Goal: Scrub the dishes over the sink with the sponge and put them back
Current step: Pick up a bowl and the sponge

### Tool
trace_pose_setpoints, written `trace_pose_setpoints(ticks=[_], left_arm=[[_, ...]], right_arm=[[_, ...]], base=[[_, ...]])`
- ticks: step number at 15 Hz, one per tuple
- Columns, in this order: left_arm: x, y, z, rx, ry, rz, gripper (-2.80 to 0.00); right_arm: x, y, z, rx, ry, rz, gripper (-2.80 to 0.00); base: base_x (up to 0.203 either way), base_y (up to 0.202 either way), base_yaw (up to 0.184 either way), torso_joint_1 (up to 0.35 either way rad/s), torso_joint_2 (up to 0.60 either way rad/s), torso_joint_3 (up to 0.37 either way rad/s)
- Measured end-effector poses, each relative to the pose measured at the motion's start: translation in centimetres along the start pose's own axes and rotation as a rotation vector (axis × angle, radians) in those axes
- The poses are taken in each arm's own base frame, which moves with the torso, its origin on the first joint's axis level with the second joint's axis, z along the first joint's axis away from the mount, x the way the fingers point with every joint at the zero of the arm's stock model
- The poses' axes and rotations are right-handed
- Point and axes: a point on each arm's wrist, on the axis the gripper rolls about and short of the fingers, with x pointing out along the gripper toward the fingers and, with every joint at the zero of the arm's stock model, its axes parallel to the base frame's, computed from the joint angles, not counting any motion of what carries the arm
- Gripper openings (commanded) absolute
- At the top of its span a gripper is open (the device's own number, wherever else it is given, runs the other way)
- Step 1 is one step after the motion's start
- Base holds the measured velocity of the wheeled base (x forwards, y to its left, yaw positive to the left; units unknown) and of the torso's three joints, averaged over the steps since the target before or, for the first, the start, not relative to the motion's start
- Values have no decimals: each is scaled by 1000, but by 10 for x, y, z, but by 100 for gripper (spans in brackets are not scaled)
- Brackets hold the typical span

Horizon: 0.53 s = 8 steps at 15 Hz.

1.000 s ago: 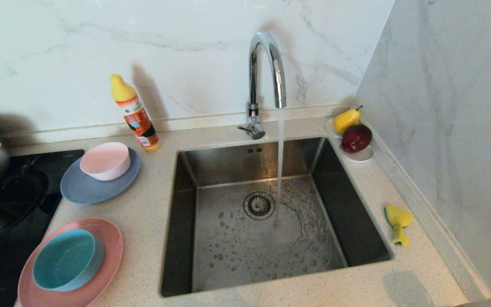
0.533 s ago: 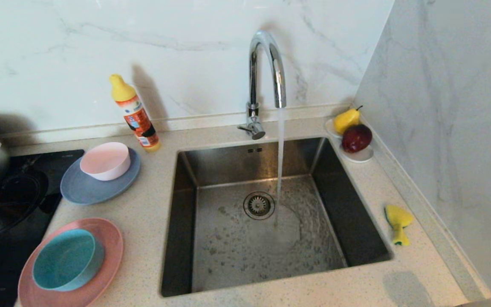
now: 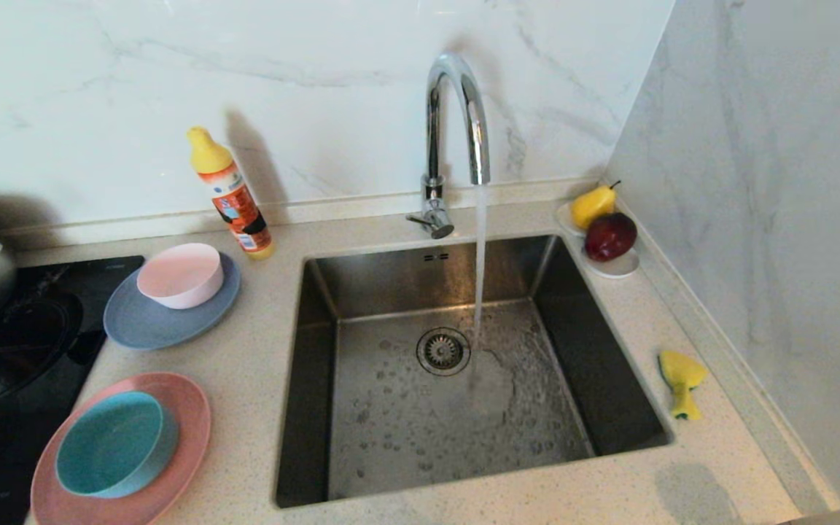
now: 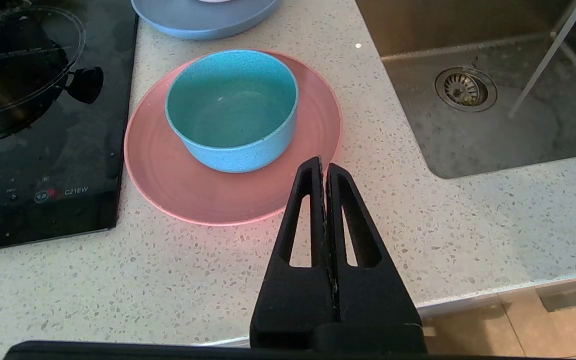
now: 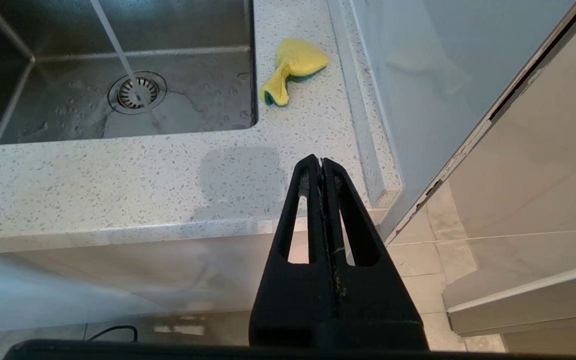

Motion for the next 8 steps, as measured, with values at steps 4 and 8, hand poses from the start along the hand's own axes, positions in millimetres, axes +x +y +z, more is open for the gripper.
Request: trace_pose_setpoints(ticks=[4, 8], left_arm=[[0, 0, 0, 0, 0, 0, -280], [0, 0, 0, 0, 1, 0, -280]], right_arm=[[0, 0, 0, -11, 0, -6, -280], [0, 0, 0, -17, 1, -5, -280]], base=[[0, 0, 0, 0, 0, 0], [0, 0, 0, 0, 0, 0]])
